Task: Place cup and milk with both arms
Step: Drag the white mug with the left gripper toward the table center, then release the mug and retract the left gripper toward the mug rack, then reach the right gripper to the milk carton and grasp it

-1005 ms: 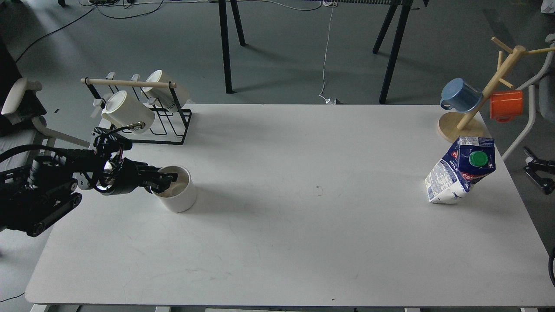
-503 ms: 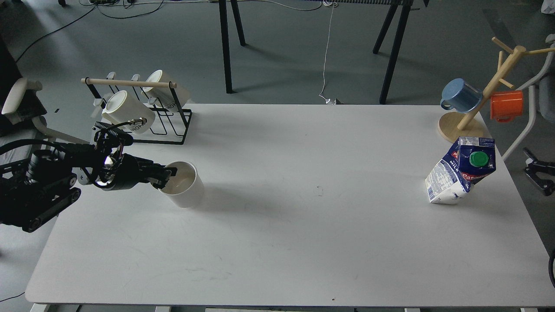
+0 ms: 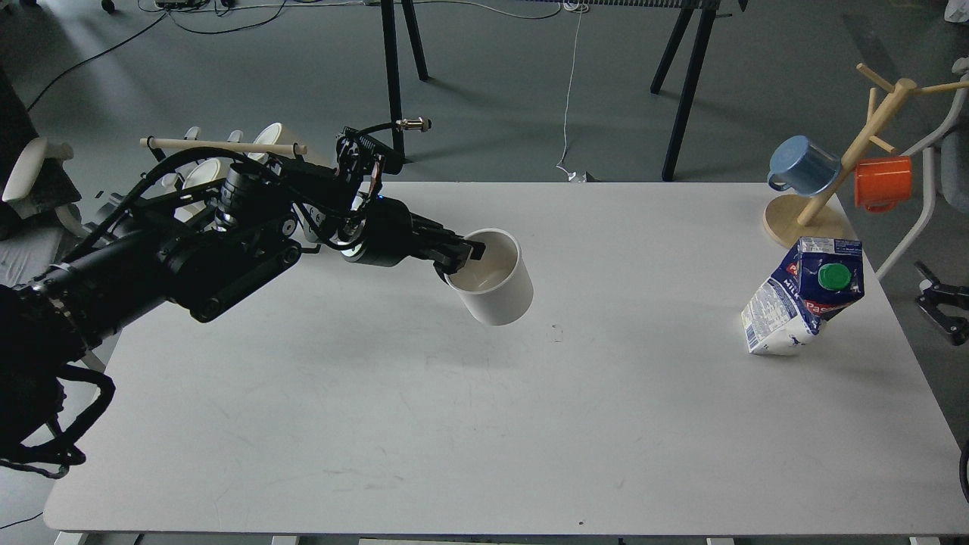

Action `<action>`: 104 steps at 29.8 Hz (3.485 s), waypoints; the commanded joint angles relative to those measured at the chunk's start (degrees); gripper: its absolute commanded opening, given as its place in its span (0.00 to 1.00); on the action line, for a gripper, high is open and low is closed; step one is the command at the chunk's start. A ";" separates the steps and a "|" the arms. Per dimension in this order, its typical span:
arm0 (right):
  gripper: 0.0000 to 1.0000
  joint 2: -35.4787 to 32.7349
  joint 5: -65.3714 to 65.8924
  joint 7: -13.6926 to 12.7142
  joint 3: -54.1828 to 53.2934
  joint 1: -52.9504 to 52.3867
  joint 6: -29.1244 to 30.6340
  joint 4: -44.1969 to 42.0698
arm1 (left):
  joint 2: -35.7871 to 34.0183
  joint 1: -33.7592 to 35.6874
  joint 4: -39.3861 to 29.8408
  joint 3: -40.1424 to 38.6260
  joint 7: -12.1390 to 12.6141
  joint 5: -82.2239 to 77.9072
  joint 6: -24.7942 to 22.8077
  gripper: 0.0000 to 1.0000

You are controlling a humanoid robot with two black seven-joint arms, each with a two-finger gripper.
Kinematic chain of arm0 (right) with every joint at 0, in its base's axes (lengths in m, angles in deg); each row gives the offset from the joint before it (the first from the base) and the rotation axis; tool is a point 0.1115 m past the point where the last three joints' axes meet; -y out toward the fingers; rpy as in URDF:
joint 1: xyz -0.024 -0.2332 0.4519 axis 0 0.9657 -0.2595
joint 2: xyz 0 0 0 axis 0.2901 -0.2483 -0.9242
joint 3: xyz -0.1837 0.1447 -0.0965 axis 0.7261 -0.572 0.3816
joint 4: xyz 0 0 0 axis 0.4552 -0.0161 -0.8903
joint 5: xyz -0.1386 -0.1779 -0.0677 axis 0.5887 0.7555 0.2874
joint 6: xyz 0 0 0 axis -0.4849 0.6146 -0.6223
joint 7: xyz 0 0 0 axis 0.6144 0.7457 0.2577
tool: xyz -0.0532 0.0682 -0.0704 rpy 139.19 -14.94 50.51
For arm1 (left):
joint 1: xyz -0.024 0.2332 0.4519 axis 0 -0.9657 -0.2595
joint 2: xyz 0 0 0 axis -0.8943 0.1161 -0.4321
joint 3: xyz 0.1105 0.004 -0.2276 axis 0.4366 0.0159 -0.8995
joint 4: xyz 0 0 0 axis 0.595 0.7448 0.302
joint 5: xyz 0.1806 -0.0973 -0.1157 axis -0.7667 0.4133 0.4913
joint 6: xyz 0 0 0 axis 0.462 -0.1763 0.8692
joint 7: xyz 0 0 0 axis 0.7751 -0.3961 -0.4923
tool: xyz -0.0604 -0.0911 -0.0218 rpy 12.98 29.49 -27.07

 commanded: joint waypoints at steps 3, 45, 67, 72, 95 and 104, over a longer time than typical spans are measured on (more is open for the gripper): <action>0.94 0.00 0.01 0.16 0.07 0.37 0.00 0.00 | 7.72 -2.92 5.34 -0.04 0.00 -6.59 0.58 0.00; 0.94 -0.53 -12.02 -0.11 -1.86 9.50 0.00 1.75 | 2.99 -8.03 6.84 -5.23 0.00 32.30 0.00 0.85; 0.95 8.87 -16.17 0.07 3.76 20.23 0.00 14.32 | -16.97 -12.07 6.84 -7.25 0.00 87.98 0.00 0.87; 0.95 11.42 -12.75 -0.02 3.68 18.22 0.00 14.59 | -16.71 -13.65 6.84 -7.34 0.00 87.98 0.00 0.88; 0.95 14.76 -13.09 0.33 2.36 11.36 0.00 10.64 | -16.01 -17.70 6.84 -7.34 0.00 87.89 0.00 0.90; 0.95 14.76 -14.41 0.24 -0.19 10.21 0.00 8.52 | -16.27 -18.14 6.93 -7.25 0.00 87.89 0.00 0.90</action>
